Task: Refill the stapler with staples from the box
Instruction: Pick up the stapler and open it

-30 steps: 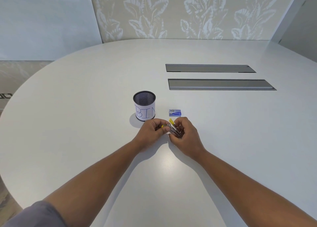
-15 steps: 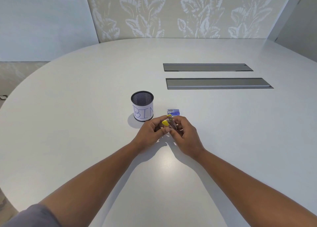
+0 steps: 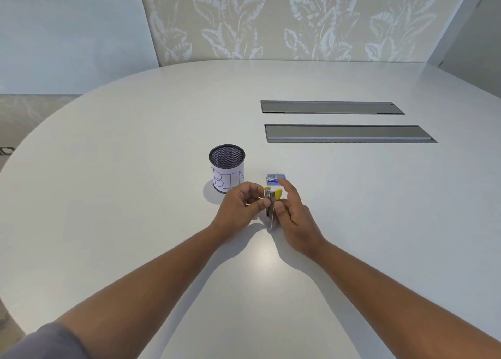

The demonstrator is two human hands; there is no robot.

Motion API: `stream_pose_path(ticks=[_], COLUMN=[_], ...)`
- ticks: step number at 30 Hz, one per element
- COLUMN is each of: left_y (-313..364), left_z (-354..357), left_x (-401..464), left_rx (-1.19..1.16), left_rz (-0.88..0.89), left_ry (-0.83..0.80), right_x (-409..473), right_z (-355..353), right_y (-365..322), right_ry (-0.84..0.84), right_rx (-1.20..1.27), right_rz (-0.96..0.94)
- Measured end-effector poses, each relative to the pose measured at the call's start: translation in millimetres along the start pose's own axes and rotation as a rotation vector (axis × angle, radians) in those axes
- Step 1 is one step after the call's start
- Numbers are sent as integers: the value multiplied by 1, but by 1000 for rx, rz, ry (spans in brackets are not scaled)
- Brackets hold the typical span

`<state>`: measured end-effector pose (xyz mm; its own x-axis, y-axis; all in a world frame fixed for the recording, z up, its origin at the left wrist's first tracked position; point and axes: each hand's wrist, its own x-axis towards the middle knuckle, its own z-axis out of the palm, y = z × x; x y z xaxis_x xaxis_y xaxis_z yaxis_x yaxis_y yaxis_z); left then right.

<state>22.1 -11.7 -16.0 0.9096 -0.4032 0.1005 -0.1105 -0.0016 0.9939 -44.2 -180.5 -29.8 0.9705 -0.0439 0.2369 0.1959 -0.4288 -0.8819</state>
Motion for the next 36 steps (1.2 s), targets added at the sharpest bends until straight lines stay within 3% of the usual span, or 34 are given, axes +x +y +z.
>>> stream_pose_path(ticks=[14,26,36], left_y=[7,10,25], left_z=[15,25,29], left_x=[6,8,12], left_rx=[-297,-266,-13], left_rz=[-119,-257,-318], left_ry=[-59,-101,-27], right_x=[3,7,7], right_z=[-1,-4,-9], right_y=[0,1,-5], right_ry=[80,94,96], right_rx=[129,118,165], right_rz=[27,63,73])
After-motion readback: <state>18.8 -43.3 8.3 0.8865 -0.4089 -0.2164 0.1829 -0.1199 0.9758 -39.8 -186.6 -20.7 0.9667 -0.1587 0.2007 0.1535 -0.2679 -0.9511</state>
